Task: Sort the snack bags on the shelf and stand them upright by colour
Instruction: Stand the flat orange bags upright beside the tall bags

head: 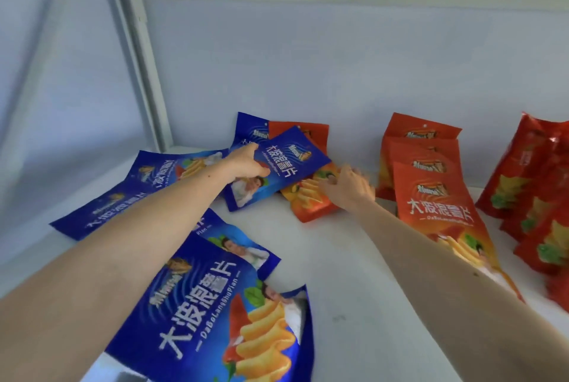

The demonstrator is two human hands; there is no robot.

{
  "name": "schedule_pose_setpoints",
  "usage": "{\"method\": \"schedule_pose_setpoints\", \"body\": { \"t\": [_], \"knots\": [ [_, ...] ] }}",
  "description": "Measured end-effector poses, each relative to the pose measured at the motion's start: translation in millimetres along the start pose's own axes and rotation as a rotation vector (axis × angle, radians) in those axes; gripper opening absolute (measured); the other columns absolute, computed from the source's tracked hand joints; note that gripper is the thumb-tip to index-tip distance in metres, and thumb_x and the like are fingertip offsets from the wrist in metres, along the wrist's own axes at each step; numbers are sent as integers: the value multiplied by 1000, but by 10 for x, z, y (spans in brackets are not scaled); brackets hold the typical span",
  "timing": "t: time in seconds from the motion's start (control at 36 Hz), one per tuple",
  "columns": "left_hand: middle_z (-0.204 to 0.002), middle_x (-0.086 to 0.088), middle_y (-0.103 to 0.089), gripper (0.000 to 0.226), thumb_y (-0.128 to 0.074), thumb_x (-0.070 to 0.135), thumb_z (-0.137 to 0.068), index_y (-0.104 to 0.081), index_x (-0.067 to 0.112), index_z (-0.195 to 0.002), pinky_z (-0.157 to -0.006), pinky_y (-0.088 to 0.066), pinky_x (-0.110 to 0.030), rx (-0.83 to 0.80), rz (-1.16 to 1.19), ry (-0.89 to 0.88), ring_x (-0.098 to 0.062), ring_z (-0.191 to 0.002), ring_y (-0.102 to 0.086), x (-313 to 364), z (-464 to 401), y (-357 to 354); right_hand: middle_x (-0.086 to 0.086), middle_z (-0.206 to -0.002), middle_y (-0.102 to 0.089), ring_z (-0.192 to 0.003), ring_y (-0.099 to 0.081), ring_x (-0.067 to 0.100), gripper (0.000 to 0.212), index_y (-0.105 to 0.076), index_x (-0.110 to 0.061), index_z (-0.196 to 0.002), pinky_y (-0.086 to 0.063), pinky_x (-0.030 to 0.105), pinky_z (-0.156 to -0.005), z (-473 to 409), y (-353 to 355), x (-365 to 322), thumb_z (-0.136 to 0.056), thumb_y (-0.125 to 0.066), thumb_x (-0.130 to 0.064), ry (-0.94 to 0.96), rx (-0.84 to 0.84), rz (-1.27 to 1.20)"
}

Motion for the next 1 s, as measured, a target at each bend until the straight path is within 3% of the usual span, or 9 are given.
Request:
{"method": "schedule_pose_setpoints", "body": {
  "t": [0.11, 0.28, 0.36, 0.44, 0.61, 0.75, 0.81, 0.92, 1.0],
  "knots": [
    [-134, -6, -54, 84, -80, 25, -77, -30, 18, -145, -99, -50, -43, -158, -27, -31, -23, -116, -56, -108, -219, 96, 15, -134, -54, -123, -50, 36, 81, -45, -11, -134, -42, 46, -103, -202, -152, -3, -78, -62, -66, -120, -62, -56],
    [-142, -4, -49, 106, -87, 36, -67, -22, 20, -150, -102, -48, -42, -292, -27, -45, -22, -122, -53, -172, -525, 131, 11, -112, -65, -107, -61, 29, 51, -60, -13, -111, -49, 39, -94, -333, -168, -80, -81, -71, -52, -135, -72, -135],
    [-145, -3, -45, 115, -89, 39, -63, -21, 16, -152, -102, -45, -38, -264, -60, -48, -23, -126, -49, -177, -627, 176, 7, -95, -60, -96, -62, 26, 42, -59, -13, -92, -47, 34, -83, -354, -183, -87, -81, -73, -50, -141, -111, -138],
    [-142, -5, -47, 109, -90, 38, -61, -29, 14, -148, -98, -47, -37, -203, -58, -89, -22, -122, -52, -160, -691, 212, 2, -77, -59, -78, -58, 19, 45, -51, -18, -68, -43, 27, -69, -376, -177, -77, -78, -74, -55, -159, -129, -148],
    [-120, -5, -60, 72, -88, 27, -69, -47, 11, -125, -87, -52, -36, -95, 64, -99, -17, -102, -59, -296, -795, 338, 4, -72, -61, -60, -53, 13, 47, -56, -14, -69, -39, 25, -53, -511, -169, -42, -72, -78, -56, -228, -139, -242],
    [-104, -1, -65, 50, -86, 28, -72, -52, 11, -105, -90, -52, -37, 15, 35, -25, -17, -97, -60, -521, -800, 552, 9, -83, -68, -65, -59, 12, 51, -62, -9, -88, -47, 24, -61, -603, -195, -156, -74, -77, -56, -265, -202, -392],
    [-112, -5, -65, 61, -86, 35, -70, -52, 10, -115, -93, -52, -40, 29, -18, 22, -21, -103, -62, -582, -781, 573, 7, -82, -65, -65, -57, 14, 57, -62, -9, -95, -46, 25, -59, -618, -222, -206, -72, -77, -59, -277, -242, -406],
    [-132, -13, -51, 80, -78, 44, -77, -38, 8, -135, -101, -45, -42, 80, -153, 78, -30, -124, -50, -557, -690, 559, 12, -100, -71, -91, -70, 26, 59, -62, -10, -99, -56, 39, -87, -568, -307, -250, -59, -92, -42, -346, -301, -558],
    [-138, -16, -39, 76, -70, 49, -83, -34, 11, -138, -106, -36, -41, 111, -261, 42, -32, -131, -37, -488, -601, 525, 9, -92, -72, -79, -68, 18, 44, -64, -10, -86, -57, 33, -77, -517, -307, -284, -59, -93, -30, -384, -314, -628]
  ]
}}
Point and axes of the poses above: each hand's wrist, its own z-axis away from the middle knuckle, its own y-axis out of the back of the hand, x = y × z, the point moved 5 cm from there along -z, towards the middle knuckle
